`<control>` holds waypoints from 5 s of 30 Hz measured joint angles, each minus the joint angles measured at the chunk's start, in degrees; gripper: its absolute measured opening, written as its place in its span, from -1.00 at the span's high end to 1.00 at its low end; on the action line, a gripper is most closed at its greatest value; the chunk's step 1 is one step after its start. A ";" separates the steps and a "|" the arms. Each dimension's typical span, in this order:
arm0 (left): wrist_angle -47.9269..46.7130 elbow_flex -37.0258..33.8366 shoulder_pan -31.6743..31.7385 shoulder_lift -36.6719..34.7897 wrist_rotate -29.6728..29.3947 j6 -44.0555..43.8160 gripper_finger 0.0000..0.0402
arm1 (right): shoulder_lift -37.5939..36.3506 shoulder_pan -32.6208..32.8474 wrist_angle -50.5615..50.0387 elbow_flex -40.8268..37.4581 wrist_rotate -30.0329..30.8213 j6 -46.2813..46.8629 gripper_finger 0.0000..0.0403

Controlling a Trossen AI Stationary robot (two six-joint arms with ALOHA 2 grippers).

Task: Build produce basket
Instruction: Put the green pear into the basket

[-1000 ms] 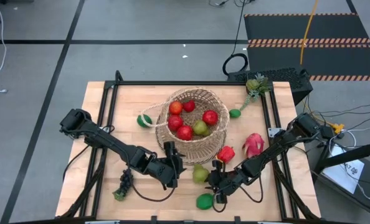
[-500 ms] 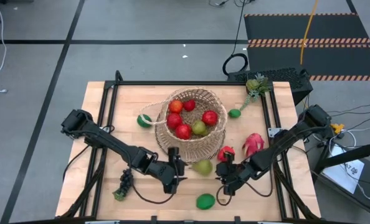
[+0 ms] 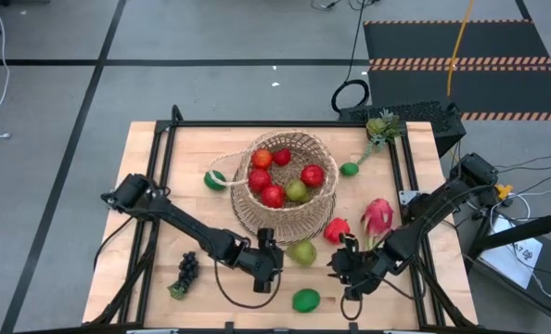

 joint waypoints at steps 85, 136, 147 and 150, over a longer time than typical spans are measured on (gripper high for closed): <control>-2.16 0.18 -1.20 -3.30 -15.59 5.34 0.96 | -3.73 1.97 -0.90 0.00 0.46 0.24 0.37; 46.90 -22.72 -10.99 -29.55 -21.36 26.31 0.96 | -4.39 3.01 12.10 0.00 13.79 -8.40 0.37; 47.23 -22.74 -11.37 -29.55 -21.38 40.91 0.98 | -4.39 2.99 12.91 0.00 13.81 -10.43 0.37; 47.23 -22.72 -11.40 -29.55 -21.36 48.78 0.96 | -4.39 2.99 12.91 0.01 13.81 -10.52 0.37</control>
